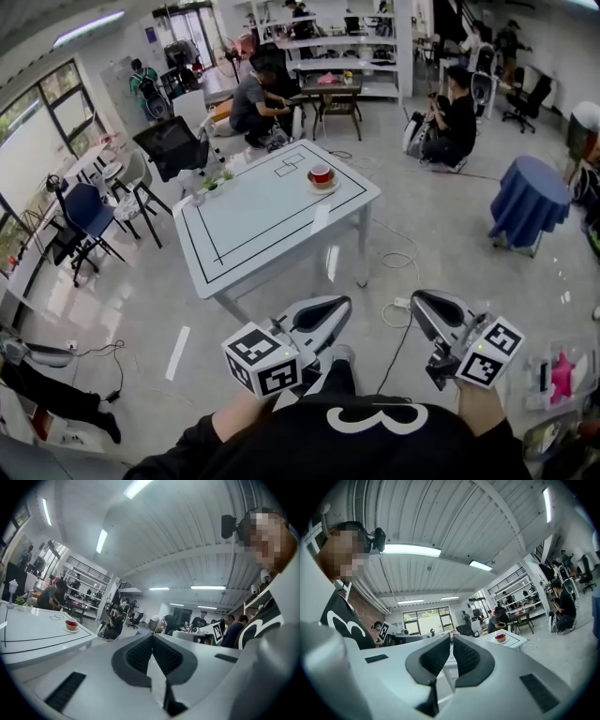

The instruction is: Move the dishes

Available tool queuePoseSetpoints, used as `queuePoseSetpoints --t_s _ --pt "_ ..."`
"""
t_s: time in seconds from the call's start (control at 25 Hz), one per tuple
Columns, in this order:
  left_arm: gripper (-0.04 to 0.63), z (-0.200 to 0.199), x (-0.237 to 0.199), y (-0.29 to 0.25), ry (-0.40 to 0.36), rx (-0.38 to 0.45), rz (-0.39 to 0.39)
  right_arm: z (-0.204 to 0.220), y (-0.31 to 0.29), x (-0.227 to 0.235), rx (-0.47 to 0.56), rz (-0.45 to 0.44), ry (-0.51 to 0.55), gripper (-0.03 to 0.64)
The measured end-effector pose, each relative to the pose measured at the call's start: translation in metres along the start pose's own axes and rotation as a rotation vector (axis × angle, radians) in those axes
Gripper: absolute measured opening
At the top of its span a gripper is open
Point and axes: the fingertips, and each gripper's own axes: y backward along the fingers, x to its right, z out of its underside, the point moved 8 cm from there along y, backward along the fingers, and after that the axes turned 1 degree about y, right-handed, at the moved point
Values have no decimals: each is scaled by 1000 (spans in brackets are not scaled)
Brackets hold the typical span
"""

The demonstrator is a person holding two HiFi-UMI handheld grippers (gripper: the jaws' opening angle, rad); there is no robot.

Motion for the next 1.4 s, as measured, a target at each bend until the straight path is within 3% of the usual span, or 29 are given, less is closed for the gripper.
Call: queuePoseSetpoints --t_s 0.08,0.28,0.44,0.84,1.16,1.4 --pt "3 1 -9 -4 12 -2 -6 -1 -4 4 2 -8 9 57" --pt "3 1 -33 -20 27 4 2 1 -16 24 15 35 41 280" --pt "3 0 -54 -38 31 -2 24 1 -30 48 12 67 49 371" --pt "3 -17 -154 -84 81 -22 11 -2 -111 126 -45 56 9 362" --pt "3 -37 -285 -130 167 -55 -35 -8 -215 222 -127 78 -70 353" --pt "3 -40 -383 -149 205 -72 -123 -2 -296 290 -212 112 -117 327"
